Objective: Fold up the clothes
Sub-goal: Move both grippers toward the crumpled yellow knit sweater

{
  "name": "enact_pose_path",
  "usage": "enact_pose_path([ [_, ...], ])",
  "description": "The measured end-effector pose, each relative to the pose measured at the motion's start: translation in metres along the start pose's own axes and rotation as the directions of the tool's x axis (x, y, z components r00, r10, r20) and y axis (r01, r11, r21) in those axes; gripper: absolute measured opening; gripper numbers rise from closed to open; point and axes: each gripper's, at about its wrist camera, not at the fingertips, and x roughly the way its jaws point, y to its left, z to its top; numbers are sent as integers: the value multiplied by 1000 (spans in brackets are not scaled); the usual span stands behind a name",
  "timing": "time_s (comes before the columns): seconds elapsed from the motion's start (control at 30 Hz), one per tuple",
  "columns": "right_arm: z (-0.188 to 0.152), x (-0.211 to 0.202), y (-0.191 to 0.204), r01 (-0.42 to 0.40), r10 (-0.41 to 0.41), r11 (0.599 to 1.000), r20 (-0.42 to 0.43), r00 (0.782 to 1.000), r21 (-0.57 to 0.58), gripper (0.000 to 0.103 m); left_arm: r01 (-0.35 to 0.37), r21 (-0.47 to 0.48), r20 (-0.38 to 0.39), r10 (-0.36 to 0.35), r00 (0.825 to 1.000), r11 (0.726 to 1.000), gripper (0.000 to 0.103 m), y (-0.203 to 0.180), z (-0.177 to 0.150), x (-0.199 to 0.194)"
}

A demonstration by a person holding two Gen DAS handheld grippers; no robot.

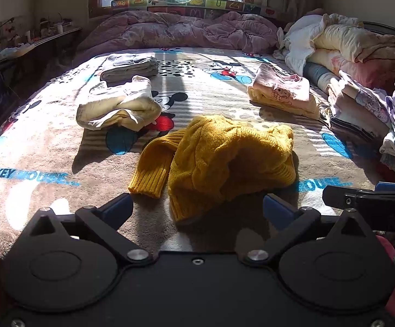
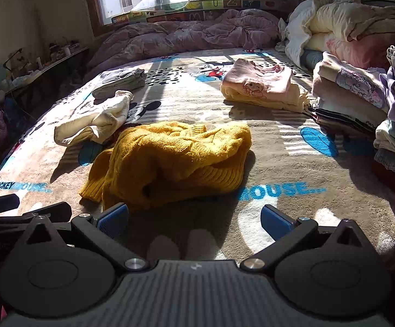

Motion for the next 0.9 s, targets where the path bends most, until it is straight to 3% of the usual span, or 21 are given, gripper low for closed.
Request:
enact_pose_path([
  [0.43,3,20,-1,-10,10,1000,-26,1000,3,102,4,-15,-17,-5,1000,1000,103,2,5,17],
  [0.9,2,11,-10,-29,29,999,-6,1000,36,102,12,-5,-17,-12,1000,1000,103,-3,6,10],
])
